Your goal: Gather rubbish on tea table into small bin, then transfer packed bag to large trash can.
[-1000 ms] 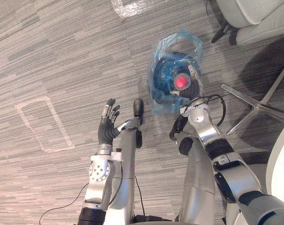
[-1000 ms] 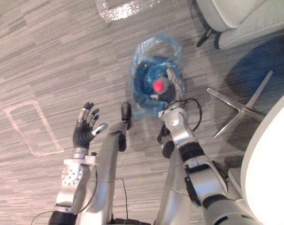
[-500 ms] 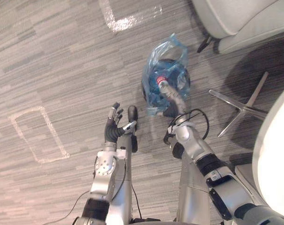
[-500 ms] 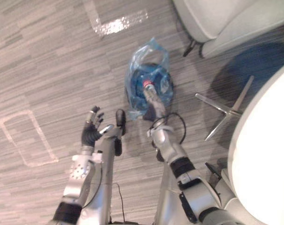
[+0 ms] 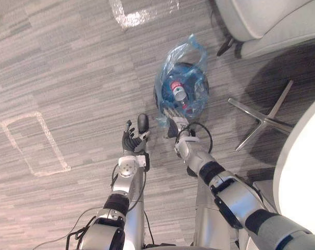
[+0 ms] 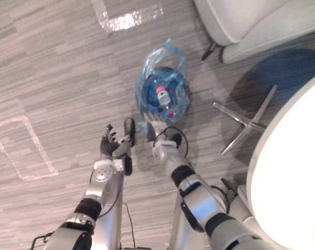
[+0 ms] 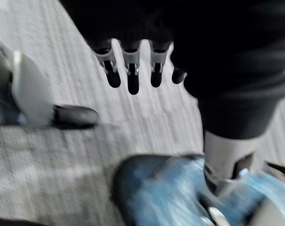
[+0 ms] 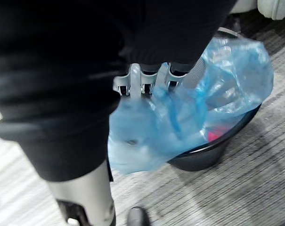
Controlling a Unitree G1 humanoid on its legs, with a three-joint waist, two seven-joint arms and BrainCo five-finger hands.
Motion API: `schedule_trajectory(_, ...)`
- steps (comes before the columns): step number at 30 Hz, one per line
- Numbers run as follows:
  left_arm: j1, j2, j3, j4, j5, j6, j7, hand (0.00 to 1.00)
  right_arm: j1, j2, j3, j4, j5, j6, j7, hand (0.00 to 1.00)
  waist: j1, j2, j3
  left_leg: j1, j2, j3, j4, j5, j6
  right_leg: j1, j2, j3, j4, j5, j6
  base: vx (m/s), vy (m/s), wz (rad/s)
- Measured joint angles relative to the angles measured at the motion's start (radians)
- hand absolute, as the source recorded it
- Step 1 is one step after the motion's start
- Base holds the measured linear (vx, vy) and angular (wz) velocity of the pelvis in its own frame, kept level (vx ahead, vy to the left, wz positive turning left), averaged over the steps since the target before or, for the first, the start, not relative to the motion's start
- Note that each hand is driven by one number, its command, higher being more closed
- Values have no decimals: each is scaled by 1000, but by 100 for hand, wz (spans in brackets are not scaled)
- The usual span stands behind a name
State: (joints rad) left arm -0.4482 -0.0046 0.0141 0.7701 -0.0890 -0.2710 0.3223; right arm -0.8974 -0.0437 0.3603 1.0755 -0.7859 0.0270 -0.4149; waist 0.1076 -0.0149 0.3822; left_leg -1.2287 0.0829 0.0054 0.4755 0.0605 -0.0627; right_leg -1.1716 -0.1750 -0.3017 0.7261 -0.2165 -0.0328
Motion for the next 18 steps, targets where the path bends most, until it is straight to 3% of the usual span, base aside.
schedule_trajectory(4,23,22,-107,-151,-28,-8,4,0,-32,-44,-7,8,1,11,5,100,1,1,1,-49,-40,-23,-1,8,-2,-56,-41,-1,58,-40,9,-13,-6,37)
schedule_trajectory(5,29,20,-108,-153,-31,-30,-7,0,-35,-54,-4,9,2,14,5,100,4,1,1,-61,-40,-28,0,8,-2,-64,-41,-5,60,-41,10,-19,-3,24)
schedule_trajectory(6,30,20,-93,-128,-83,-94,-61,0,-44,-62,-4,9,3,16,3,100,3,1,2,-75,-40,-32,3,8,-2,-70,-41,-15,58,-41,10,-9,4,11)
schedule_trajectory(8,29,16,-63,-80,-89,-33,-55,0,-44,-75,-6,10,49,15,4,100,2,0,3,-81,-45,-39,2,16,-2,-74,-48,-20,69,-43,13,-1,-3,15)
schedule_trajectory(10,22,22,-54,-92,-89,-9,-46,0,-46,-74,-6,7,80,11,3,100,2,-1,3,-82,-45,-32,4,17,-2,-80,-50,-14,72,-43,13,-1,-15,2)
schedule_trajectory(18,-97,30,-25,-91,-90,-7,-42,0,-38,-63,-63,-31,171,-19,3,100,-4,-1,3,-82,-28,-8,13,16,4,-82,-35,-2,53,-29,-1,-21,-19,-11)
